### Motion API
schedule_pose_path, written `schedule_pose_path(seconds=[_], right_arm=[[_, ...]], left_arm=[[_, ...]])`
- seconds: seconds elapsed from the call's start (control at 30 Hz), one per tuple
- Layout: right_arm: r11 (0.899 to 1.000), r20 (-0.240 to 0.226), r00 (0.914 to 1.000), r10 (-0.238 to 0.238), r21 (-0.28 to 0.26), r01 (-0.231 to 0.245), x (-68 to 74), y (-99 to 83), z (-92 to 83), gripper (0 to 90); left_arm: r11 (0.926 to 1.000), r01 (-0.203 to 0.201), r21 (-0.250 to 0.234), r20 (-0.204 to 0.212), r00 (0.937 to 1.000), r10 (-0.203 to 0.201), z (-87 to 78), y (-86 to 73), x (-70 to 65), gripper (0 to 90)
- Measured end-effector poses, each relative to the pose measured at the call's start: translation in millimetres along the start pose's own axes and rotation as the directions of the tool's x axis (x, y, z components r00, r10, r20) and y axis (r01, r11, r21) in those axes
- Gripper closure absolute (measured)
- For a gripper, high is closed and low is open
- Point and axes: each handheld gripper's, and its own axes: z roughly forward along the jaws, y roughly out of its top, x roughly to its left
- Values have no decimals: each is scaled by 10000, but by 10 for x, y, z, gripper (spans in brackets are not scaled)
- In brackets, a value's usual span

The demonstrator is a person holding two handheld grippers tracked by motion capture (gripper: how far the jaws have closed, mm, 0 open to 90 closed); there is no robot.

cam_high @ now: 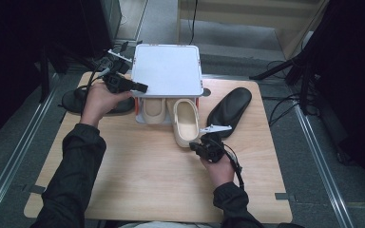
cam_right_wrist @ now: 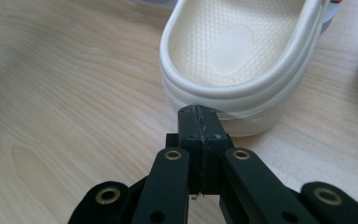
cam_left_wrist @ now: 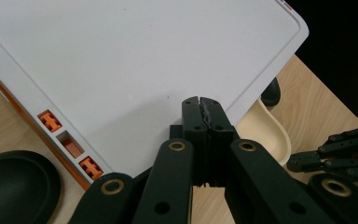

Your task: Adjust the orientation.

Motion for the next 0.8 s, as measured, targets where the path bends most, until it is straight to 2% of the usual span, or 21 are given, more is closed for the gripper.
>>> schedule_pose_path(seconds=[0.23,0.37,0.47,0.8], right_arm=[[9999,25,10000,-82,124,82,2,132,117,900],[9999,-41,10000,39,107,-39,-3,204,177,900],[9999,-34,10000,-76,149,76,0,259,223,900],[9999,-42,9999,122,109,-122,-7,367,303,900]], left_arm=[[10000,5,-3,8,10000,-5,-1,-1,2,900],[10000,-5,-79,5,10000,5,-9,-16,8,900],[9999,60,-126,32,10000,-59,-27,-31,25,900],[10000,21,-79,-44,10000,-21,-22,-20,12,900]])
